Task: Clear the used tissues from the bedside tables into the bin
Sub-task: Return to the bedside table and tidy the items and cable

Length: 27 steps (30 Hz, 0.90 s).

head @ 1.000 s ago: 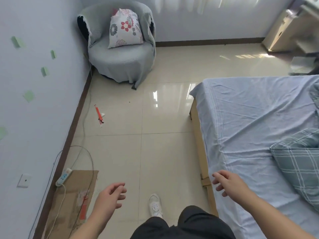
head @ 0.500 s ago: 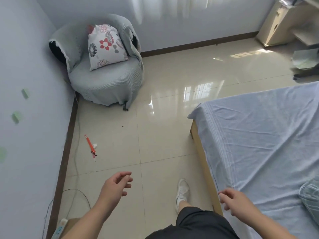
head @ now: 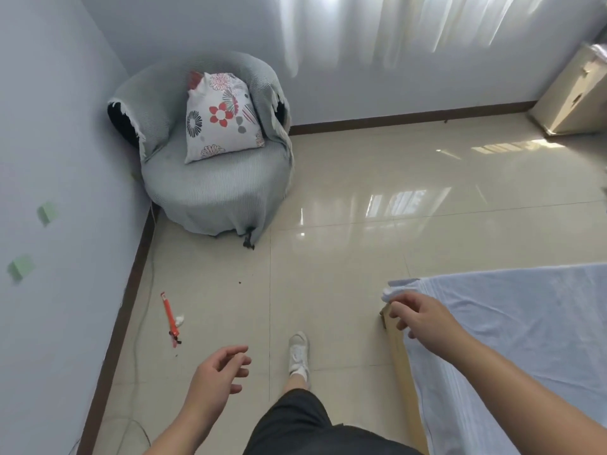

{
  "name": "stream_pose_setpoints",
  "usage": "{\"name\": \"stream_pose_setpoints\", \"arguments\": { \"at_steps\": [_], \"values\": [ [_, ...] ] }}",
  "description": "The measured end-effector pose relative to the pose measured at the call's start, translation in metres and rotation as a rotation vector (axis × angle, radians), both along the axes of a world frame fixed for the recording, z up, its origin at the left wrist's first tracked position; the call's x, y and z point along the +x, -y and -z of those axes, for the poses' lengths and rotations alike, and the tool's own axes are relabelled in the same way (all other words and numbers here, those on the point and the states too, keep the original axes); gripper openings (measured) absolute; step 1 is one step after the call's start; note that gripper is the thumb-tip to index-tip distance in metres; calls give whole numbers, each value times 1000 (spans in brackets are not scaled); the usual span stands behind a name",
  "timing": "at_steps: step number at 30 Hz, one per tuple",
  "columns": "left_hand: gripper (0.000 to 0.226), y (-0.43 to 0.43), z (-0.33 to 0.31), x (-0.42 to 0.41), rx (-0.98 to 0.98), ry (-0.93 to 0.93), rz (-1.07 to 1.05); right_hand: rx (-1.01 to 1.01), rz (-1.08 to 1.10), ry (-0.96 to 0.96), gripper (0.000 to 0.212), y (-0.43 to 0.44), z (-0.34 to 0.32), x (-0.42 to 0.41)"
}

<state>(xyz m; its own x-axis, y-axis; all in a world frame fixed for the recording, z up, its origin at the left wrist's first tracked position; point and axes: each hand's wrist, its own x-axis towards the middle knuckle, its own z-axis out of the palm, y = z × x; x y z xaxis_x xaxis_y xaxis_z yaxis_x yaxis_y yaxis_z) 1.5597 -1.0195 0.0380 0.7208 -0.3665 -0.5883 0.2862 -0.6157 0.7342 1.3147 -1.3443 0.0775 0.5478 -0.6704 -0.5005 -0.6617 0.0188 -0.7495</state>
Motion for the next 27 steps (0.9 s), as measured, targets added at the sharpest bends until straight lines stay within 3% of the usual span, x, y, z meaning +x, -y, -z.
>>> {"name": "stream_pose_setpoints", "arguments": {
  "at_steps": [6,13,19,27],
  "values": [
    [20,128,-5,113,-45,-42,129,7,116,-62,16,56,7,43],
    [18,306,-33,204,-76,-21,386,97,415,-96,16,91,21,36],
    [18,477,-39,227,-84,34,612,146,622,-118,14,162,49,29],
    [19,651,-41,219,-65,31,700,133,661,-82,12,349,48,53]
  ]
}}
